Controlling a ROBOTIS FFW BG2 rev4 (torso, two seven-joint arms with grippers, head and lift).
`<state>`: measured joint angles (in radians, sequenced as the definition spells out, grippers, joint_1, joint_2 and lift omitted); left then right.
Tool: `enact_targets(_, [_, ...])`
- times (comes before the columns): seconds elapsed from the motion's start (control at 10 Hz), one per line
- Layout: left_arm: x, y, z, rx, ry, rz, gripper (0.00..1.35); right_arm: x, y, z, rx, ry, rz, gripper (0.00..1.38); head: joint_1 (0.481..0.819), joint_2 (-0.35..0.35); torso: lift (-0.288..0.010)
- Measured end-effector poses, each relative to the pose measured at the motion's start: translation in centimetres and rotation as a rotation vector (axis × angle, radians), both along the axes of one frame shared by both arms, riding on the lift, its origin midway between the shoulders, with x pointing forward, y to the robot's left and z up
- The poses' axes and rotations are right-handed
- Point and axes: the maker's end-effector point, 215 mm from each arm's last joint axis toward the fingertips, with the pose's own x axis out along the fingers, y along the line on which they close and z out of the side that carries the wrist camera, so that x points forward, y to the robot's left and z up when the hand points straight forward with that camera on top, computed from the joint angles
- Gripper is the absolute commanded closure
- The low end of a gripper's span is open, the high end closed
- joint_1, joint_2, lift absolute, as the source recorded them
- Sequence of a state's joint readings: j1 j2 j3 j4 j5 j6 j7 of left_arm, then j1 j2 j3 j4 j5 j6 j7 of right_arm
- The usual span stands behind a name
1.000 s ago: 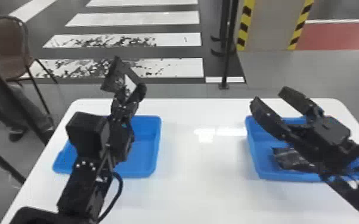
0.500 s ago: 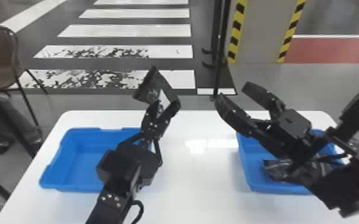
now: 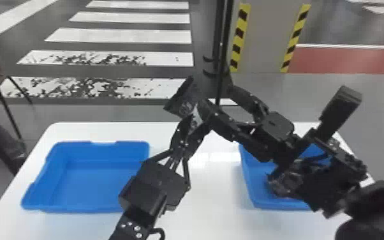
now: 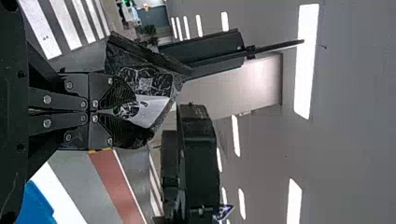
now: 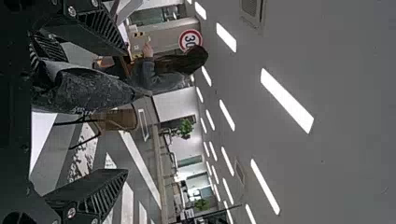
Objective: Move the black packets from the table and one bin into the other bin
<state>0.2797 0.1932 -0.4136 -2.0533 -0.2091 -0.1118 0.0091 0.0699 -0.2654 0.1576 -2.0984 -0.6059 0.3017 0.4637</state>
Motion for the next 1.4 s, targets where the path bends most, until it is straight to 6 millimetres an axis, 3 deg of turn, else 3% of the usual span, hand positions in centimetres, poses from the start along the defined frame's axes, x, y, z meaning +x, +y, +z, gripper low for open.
enact_targets(0.1, [-0.2, -0.5, 0.1, 0.0, -0.005, -0.012, 1.21, 0.0, 0.4, 0.1, -0.004, -0.004, 0.006, 0.71, 0.624, -0.038, -0.11])
enact_targets(0.2, [-0.2, -0.7, 0.1, 0.001, -0.006, -0.015, 1.21, -0.1, 0.9, 0.2, -0.011, -0.008, 0.015, 1.04, 0.624, -0.034, -0.11])
enact_targets(0.4, [-0.3, -0.8, 0.3, -0.001, -0.015, -0.019, 1.21, -0.3, 1.6, -0.8, 0.001, 0.035, 0.041, 1.12, 0.631, -0.027, -0.11])
enact_targets(0.8, [-0.3, -0.4, 0.1, 0.002, -0.02, -0.013, 1.21, -0.8, 2.2, -1.3, -0.013, 0.062, 0.064, 1.12, 0.64, -0.013, -0.11])
enact_targets(0.9, [-0.3, -0.4, 0.1, 0.0, -0.026, -0.014, 1.0, -0.8, 2.3, -1.3, -0.012, 0.063, 0.065, 1.12, 0.641, -0.013, -0.11])
enact_targets(1.0, [-0.2, -0.2, -0.1, -0.001, -0.026, -0.012, 0.53, -0.8, 2.2, -1.3, -0.012, 0.062, 0.063, 1.12, 0.642, -0.012, -0.11])
enact_targets(1.1, [0.0, 0.1, -0.3, 0.0, -0.02, -0.007, 0.17, -0.7, 1.7, -1.0, -0.01, 0.055, 0.055, 1.12, 0.641, -0.012, -0.11])
enact_targets(1.2, [0.2, 0.7, -0.7, 0.004, -0.012, 0.005, 0.07, -0.1, 0.6, -0.8, -0.007, 0.045, 0.033, 1.12, 0.637, -0.016, -0.11])
enact_targets(1.4, [0.7, 1.8, -1.1, 0.003, 0.001, 0.027, 0.15, 1.3, -3.3, -1.1, -0.022, 0.034, -0.047, 1.12, 0.631, -0.038, -0.11])
